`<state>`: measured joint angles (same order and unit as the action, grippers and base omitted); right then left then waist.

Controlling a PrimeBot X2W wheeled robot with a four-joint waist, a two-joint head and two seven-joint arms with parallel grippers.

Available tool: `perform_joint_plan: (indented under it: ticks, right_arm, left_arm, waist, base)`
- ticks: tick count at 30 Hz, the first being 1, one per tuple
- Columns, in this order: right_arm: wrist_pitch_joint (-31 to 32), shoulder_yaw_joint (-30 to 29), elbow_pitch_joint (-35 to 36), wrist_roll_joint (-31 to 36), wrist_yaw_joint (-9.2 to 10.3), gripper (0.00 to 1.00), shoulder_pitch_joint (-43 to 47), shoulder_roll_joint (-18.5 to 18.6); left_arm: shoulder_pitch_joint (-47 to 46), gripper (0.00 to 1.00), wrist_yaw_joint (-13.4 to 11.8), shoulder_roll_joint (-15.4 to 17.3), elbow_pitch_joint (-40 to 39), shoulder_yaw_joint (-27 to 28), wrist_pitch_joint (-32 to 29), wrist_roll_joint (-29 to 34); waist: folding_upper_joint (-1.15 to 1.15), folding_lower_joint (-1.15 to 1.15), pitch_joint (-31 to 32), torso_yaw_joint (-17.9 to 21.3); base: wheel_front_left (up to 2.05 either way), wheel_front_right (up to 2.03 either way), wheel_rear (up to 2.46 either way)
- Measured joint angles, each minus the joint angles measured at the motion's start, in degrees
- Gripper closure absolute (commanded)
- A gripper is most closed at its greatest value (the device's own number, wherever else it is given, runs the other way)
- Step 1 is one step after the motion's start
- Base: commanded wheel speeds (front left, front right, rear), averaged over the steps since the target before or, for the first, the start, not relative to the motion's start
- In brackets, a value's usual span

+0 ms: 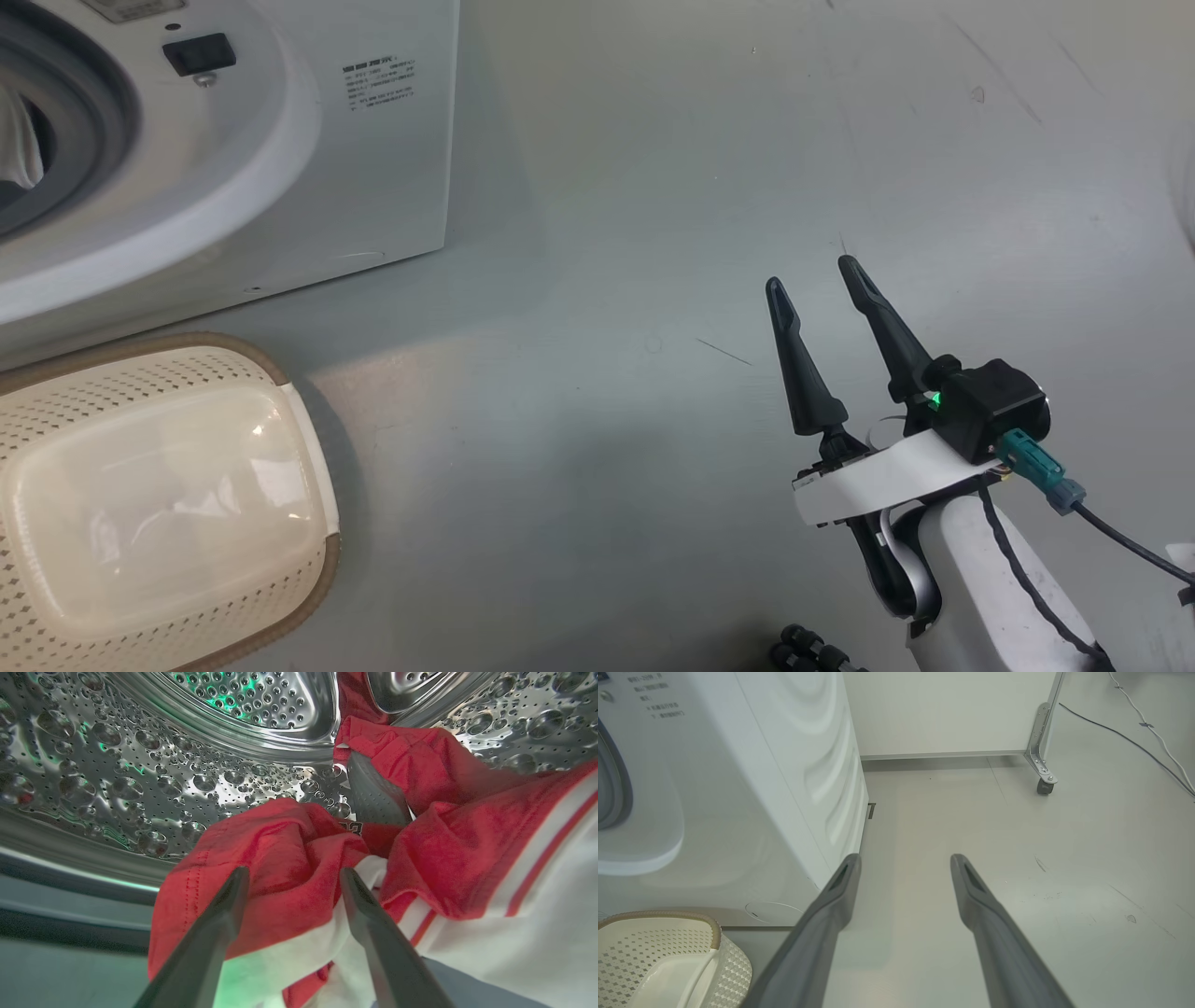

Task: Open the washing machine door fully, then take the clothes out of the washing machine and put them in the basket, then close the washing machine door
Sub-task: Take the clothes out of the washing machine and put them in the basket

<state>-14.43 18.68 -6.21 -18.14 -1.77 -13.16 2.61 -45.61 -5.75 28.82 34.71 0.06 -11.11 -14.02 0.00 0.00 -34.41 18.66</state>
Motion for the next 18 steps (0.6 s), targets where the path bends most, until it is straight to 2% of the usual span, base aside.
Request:
perform_joint_plan:
  ticks: [9,18]
  right_arm:
    - [0.0,0.16,-0.03,-0.01,0.51,0.0,-0.51,0.0]
    - [0.0,0.45,0.0,-0.44,1.02,0.0,-1.04,0.0]
  left_arm:
    - [-2.19,0.0,-0.01,1.53,3.97,-0.42,-2.97,1.31]
    - [-4.6,0.0,-0.01,1.48,6.27,-0.86,-4.47,1.32]
  waist:
    - [0.0,0.0,-0.5,0.08]
    - [0.0,0.0,-1.35,0.31]
  base:
    - [0.0,0.0,0.0]
    - [0.0,0.0,0.0]
